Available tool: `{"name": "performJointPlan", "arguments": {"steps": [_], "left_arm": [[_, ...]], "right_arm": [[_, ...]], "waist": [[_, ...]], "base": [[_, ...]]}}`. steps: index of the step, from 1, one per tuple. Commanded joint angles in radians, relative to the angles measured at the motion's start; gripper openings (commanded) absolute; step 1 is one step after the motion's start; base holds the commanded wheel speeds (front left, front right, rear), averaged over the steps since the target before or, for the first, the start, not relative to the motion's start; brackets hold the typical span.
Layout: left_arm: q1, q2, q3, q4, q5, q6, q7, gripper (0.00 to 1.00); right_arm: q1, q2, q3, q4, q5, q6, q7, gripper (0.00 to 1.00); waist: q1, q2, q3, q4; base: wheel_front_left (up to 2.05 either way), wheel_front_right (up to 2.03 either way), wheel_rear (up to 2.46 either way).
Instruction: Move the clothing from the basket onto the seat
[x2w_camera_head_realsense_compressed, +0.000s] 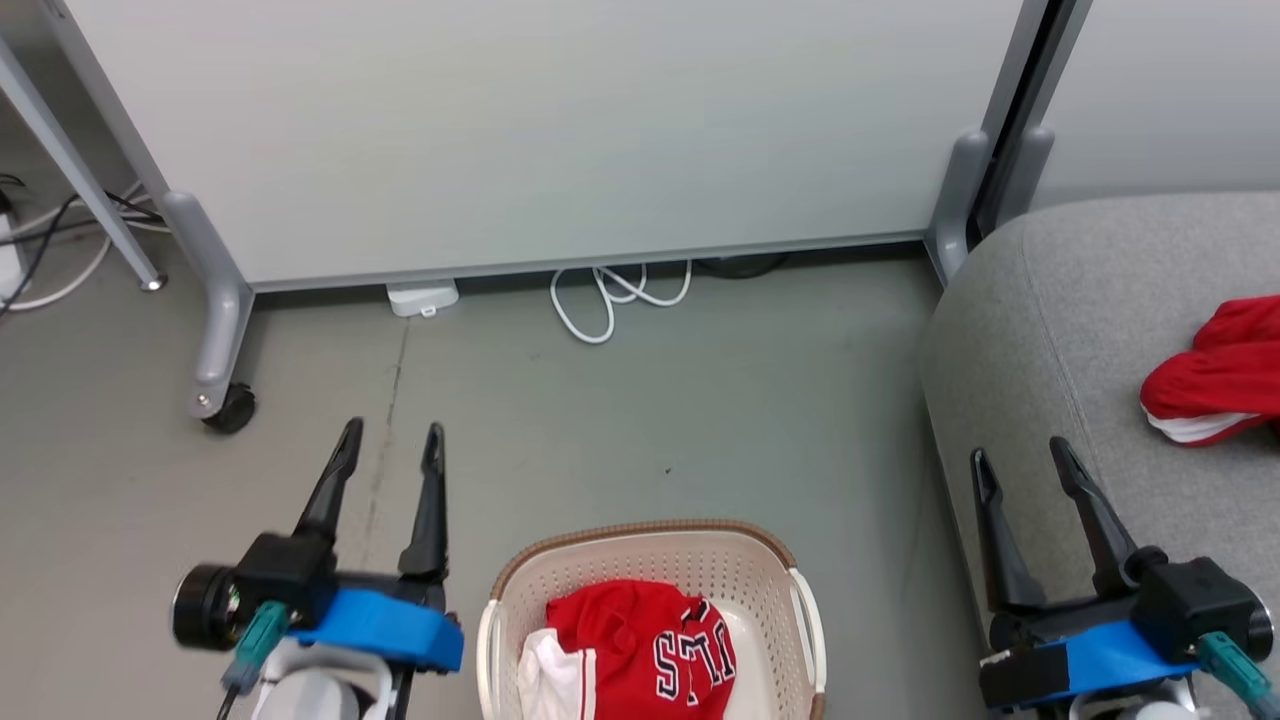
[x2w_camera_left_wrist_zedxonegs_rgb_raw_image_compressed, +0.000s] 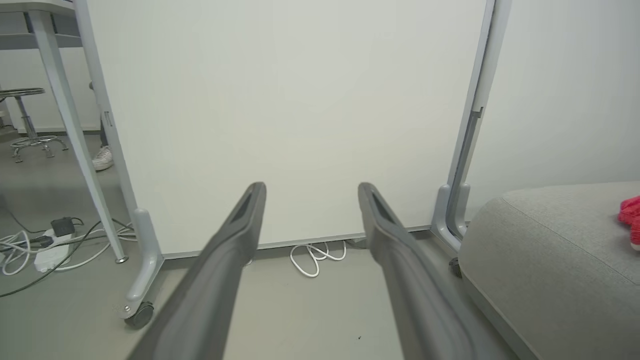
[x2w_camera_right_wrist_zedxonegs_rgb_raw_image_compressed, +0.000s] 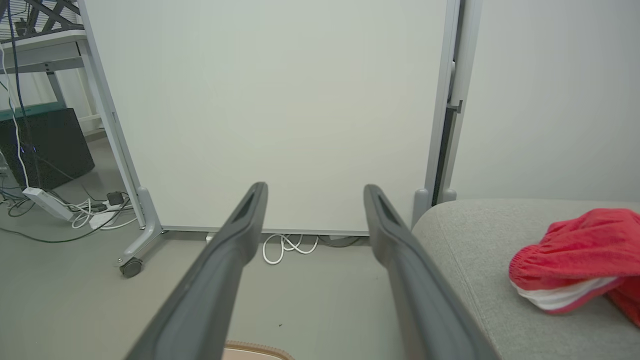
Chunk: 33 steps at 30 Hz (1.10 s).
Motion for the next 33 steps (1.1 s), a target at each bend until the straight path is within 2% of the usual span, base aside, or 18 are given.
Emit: {"name": "performJointPlan", "arguments": {"steps": [1, 7, 17, 24, 33], "left_arm": [[-0.033, 0.011, -0.021, 0.014, -0.009, -0.006, -0.003, 1.0], [-0.163, 0.07, -0.148, 0.113, -0.062, -0.005, -0.003, 1.0], [-0.356, 0.129, -0.377, 0.34, -0.123, -0.005, -0.003, 1.0], [-0.487, 0.142, -0.56, 0.529, -0.167, -0.005, 0.005, 1.0], [-0.623, 0.129, -0.815, 0.719, -0.228, -0.005, 0.044, 1.0]], "right_arm": [[-0.02, 0.002, -0.001, -0.008, -0.007, 0.0, 0.0, 1.0], [-0.063, -0.003, 0.0, -0.026, -0.01, 0.0, 0.0, 1.0], [-0.156, -0.022, 0.023, -0.058, -0.003, 0.0, 0.0, 1.0], [-0.221, -0.032, 0.041, -0.077, 0.002, 0.0, 0.0, 1.0], [-0.303, -0.046, 0.056, -0.107, 0.003, 0.0, 0.0, 1.0]], "waist": [[0.0, -0.0001, 0.02, -0.008], [0.0, -0.0001, 0.1, -0.039], [0.0, -0.0001, 0.266, -0.105], [0.0, -0.0001, 0.378, -0.142], [0.0, -0.0001, 0.518, -0.178]], "base": [[0.0, 0.0, 0.0], [0.0, 0.0, 0.0], [0.0, 0.0, 0.0], [0.0, 0.0, 0.0], [0.0, 0.0, 0.0]]}}
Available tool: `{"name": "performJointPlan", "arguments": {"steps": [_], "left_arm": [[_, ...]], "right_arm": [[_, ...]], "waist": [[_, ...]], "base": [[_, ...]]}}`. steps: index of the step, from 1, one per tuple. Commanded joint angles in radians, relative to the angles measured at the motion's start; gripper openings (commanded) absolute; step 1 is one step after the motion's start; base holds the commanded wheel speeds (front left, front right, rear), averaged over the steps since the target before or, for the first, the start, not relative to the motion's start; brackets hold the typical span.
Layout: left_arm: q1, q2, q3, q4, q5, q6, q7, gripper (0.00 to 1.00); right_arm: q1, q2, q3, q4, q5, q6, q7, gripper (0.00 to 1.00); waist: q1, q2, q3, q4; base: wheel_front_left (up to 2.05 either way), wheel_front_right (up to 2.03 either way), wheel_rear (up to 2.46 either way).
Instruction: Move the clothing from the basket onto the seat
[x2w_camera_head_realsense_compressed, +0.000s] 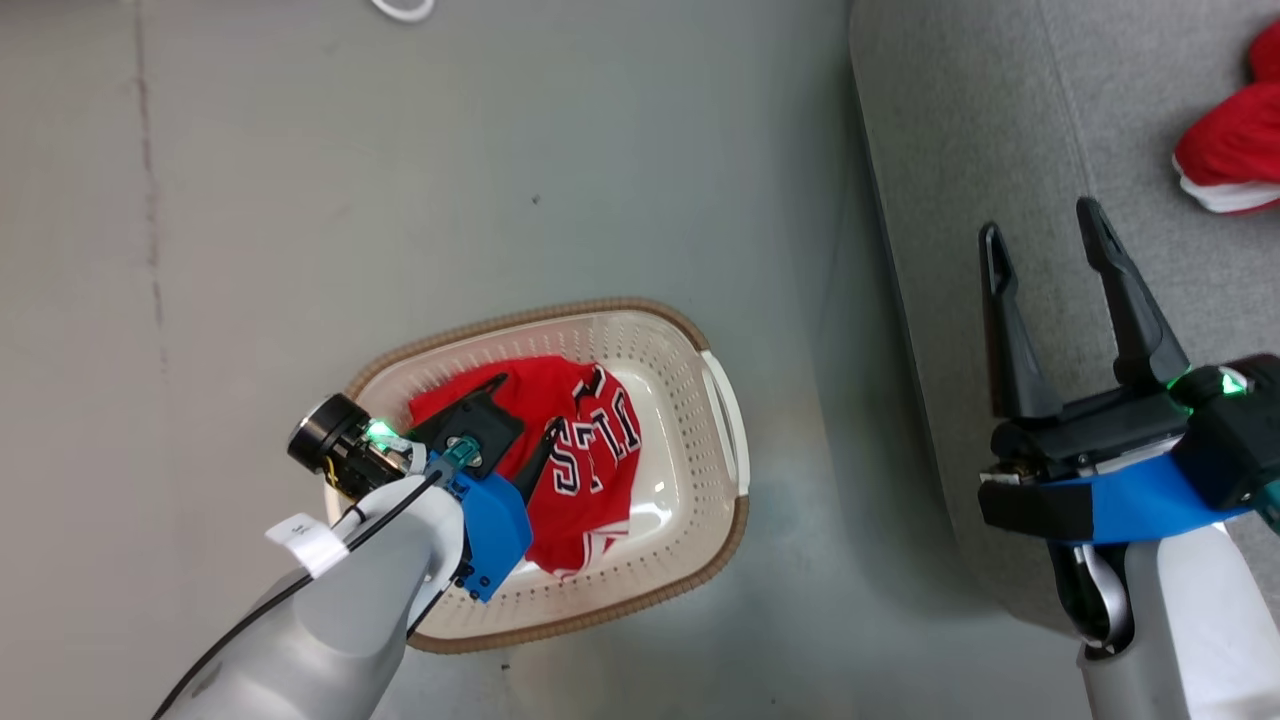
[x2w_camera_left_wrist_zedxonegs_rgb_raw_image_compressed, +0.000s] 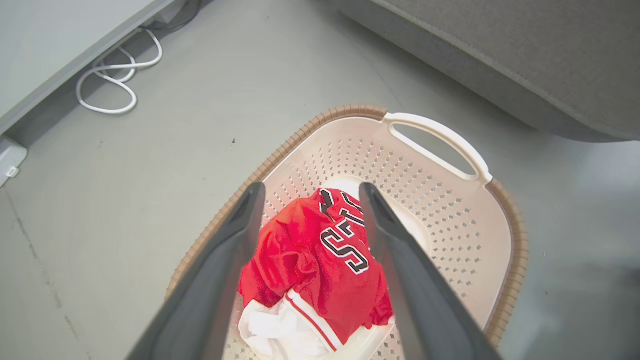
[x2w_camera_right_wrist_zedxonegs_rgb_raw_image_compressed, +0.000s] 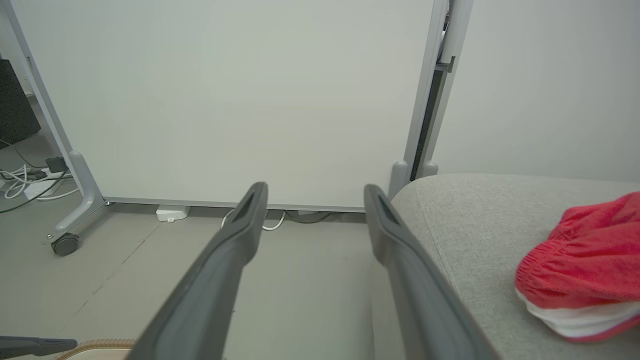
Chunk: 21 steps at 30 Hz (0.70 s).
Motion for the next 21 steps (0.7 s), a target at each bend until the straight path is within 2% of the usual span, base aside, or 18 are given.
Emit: {"name": "performJointPlan", "arguments": {"steps": [1, 8, 21], "left_arm": [[-0.033, 0.002, -0.029, 0.028, -0.011, -0.001, 0.01, 1.0], [-0.118, -0.011, -0.179, 0.129, -0.054, -0.001, 0.087, 1.0], [-0.257, 0.022, -0.318, 0.253, -0.091, -0.001, 0.219, 1.0]], "right_arm": [[-0.025, -0.005, 0.005, -0.012, 0.0, 0.0, 0.0, 1.0], [-0.077, -0.009, 0.015, -0.047, -0.009, 0.0, 0.0, 1.0], [-0.132, -0.011, 0.018, -0.116, -0.022, 0.0, 0.0, 1.0]], "waist": [[-0.0002, 0.0, 0.059, -0.024], [-0.0002, 0.0, 0.167, -0.048], [-0.0002, 0.0, 0.33, -0.093]], "base": [[0.0, 0.0, 0.0], [0.0, 0.0, 0.0], [0.0, 0.0, 0.0]]}}
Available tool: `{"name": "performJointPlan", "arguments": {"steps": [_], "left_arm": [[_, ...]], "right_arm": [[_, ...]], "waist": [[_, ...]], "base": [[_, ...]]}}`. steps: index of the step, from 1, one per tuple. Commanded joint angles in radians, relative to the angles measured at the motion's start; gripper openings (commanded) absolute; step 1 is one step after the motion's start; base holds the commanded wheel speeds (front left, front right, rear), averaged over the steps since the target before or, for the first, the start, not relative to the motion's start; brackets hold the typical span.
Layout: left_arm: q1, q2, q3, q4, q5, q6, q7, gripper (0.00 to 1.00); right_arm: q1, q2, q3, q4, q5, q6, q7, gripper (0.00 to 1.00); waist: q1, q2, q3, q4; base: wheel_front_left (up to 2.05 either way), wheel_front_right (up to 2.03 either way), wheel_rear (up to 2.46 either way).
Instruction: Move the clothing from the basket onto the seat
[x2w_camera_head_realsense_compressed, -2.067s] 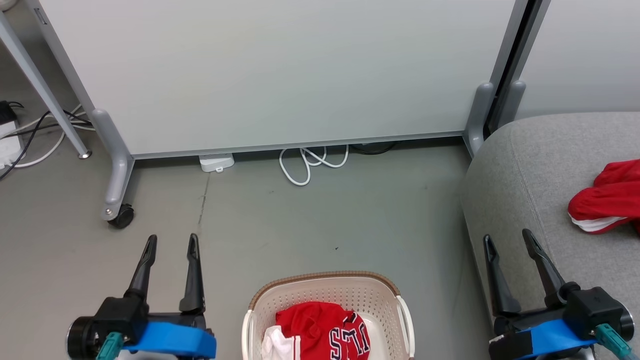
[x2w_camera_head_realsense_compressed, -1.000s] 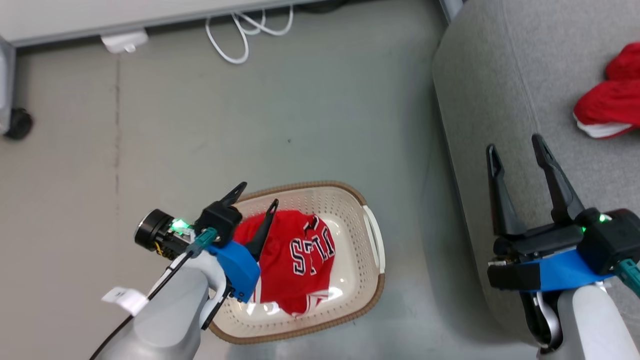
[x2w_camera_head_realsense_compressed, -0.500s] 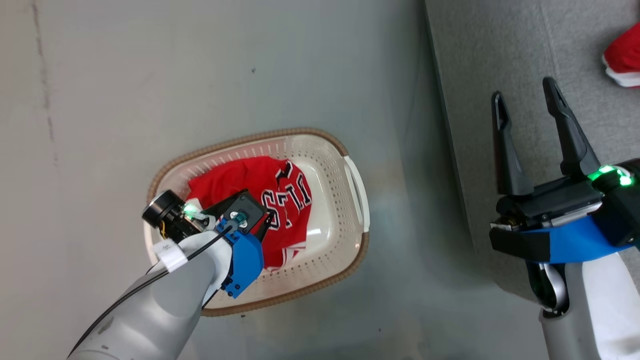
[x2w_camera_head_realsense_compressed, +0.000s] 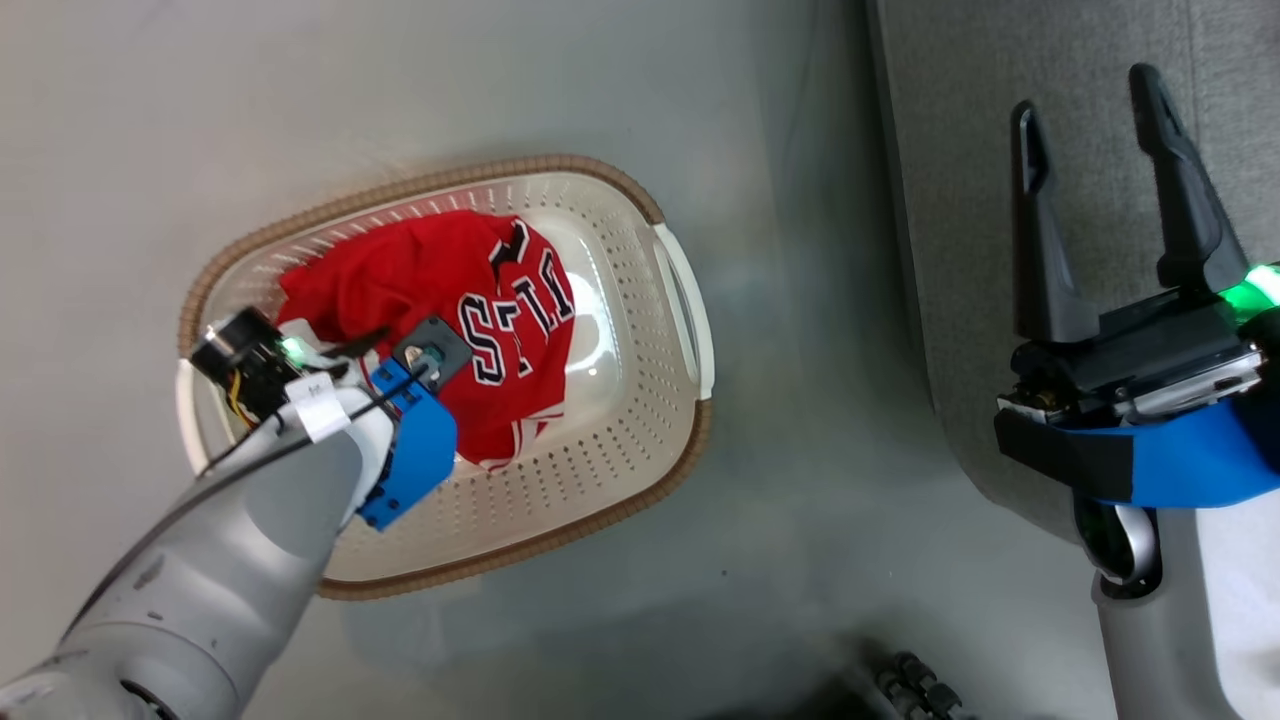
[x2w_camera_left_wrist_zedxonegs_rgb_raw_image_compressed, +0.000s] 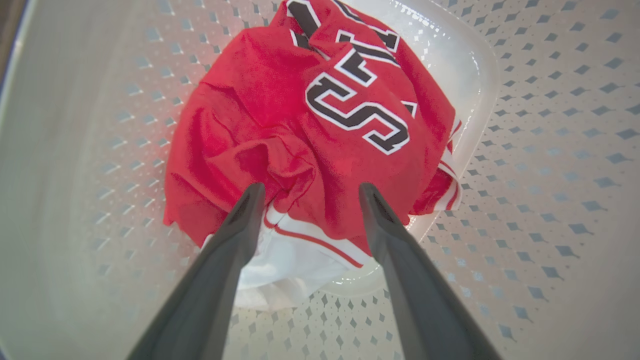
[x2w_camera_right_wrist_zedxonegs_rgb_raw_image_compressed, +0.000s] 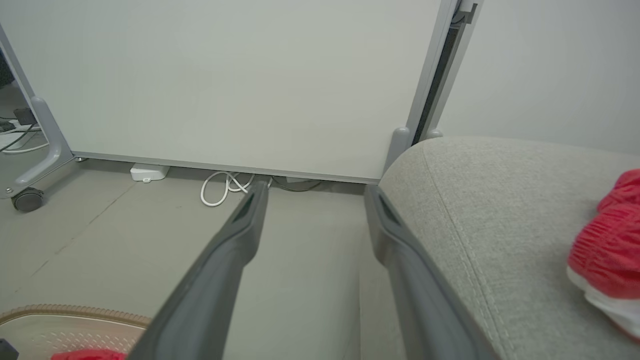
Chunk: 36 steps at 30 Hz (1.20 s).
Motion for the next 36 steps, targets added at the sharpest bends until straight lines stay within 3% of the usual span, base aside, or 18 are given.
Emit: {"name": "performJointPlan", "arguments": {"steps": [1, 12, 24, 25, 26, 36], "left_arm": [[-0.024, 0.009, -0.002, 0.006, 0.008, -0.001, 0.005, 1.0], [-0.09, 0.017, -0.016, 0.056, 0.023, 0.018, 0.093, 1.0], [-0.12, 0.004, -0.022, 0.066, 0.027, 0.024, 0.12, 1.0], [-0.12, 0.001, -0.022, 0.066, 0.025, 0.023, 0.123, 0.43], [-0.123, -0.002, -0.021, 0.066, 0.023, 0.025, 0.122, 0.0], [-0.094, -0.028, -0.025, 0.068, 0.021, 0.022, 0.09, 0.0]], "right_arm": [[-0.017, -0.002, -0.001, -0.008, -0.009, 0.0, 0.0, 1.0], [-0.018, 0.015, -0.005, -0.074, -0.038, 0.0, 0.0, 1.0], [-0.017, 0.028, 0.005, -0.115, -0.048, 0.0, 0.0, 1.0], [-0.018, 0.029, 0.005, -0.115, -0.047, 0.0, 0.0, 1.0], [-0.018, 0.029, 0.004, -0.115, -0.047, 0.0, 0.0, 1.0], [-0.027, 0.028, -0.001, -0.101, -0.057, 0.0, 0.0, 1.0]], "waist": [[-0.0001, 0.0, 0.033, -0.016], [-0.0001, 0.0, 0.131, -0.034], [-0.0001, 0.0, 0.199, -0.049], [-0.0001, 0.0, 0.2, -0.05], [-0.0001, 0.0, 0.202, -0.049], [-0.0001, 0.0, 0.161, -0.031]], "base": [[0.0, 0.0, 0.0], [0.0, 0.0, 0.0], [0.0, 0.0, 0.0], [0.0, 0.0, 0.0], [0.0, 0.0, 0.0], [0.0, 0.0, 0.0]]}}
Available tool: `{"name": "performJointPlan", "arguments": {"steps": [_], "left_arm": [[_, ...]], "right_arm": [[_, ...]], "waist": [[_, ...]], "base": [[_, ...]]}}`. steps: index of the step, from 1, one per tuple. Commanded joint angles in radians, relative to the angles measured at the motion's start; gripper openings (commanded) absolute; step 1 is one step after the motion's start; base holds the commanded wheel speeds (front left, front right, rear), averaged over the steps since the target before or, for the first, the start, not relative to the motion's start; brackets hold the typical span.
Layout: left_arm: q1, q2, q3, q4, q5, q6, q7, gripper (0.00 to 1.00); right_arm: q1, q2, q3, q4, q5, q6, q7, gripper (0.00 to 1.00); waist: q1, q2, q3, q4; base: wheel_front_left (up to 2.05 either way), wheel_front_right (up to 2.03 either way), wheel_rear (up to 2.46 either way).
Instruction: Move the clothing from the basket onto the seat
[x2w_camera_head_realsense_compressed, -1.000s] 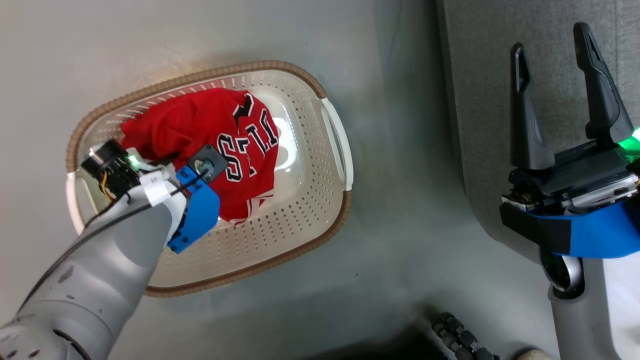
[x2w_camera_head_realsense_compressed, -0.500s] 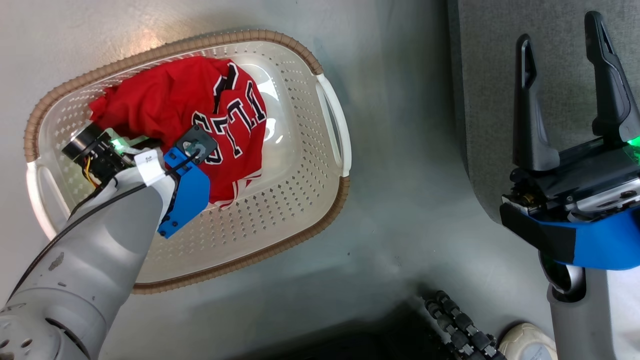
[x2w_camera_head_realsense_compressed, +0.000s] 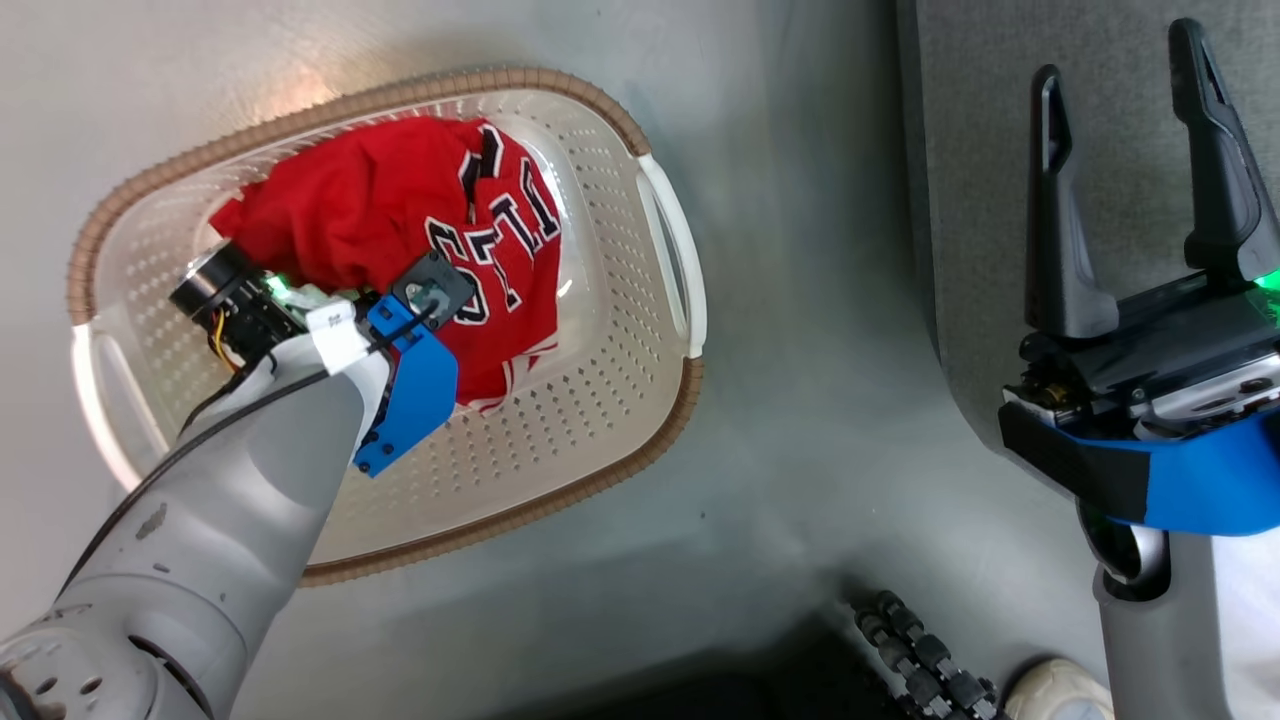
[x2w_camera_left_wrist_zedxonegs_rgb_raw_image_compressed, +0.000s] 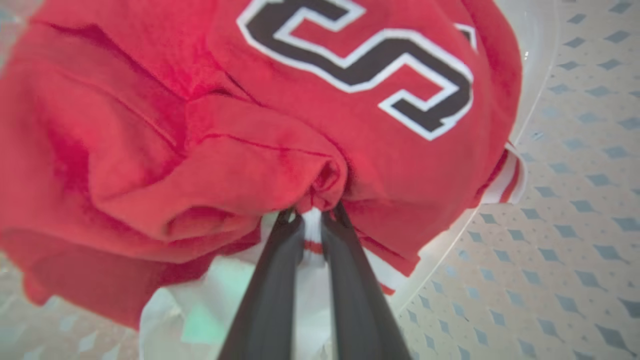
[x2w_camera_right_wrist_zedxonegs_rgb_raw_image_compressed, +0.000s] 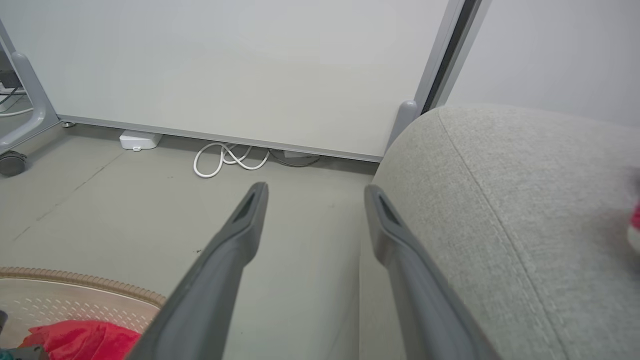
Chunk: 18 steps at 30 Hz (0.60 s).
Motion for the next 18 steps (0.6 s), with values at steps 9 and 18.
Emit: {"name": "performJointPlan", "arguments": {"steps": [9, 18], "left_arm": [[0.061, -0.037, 0.012, 0.001, -0.039, -0.016, -0.112, 0.0], [0.133, -0.088, 0.03, -0.008, -0.096, -0.024, -0.227, 0.0]], "right_arm": [[-0.003, -0.009, -0.009, 0.039, 0.001, 0.0, 0.0, 1.0], [0.039, -0.02, -0.013, 0.104, 0.006, 0.0, 0.0, 1.0]], "waist": [[0.0, 0.0, -0.131, 0.04], [0.0, 0.0, -0.293, 0.081]], "base": [[0.0, 0.0, 0.0], [0.0, 0.0, 0.0]]}}
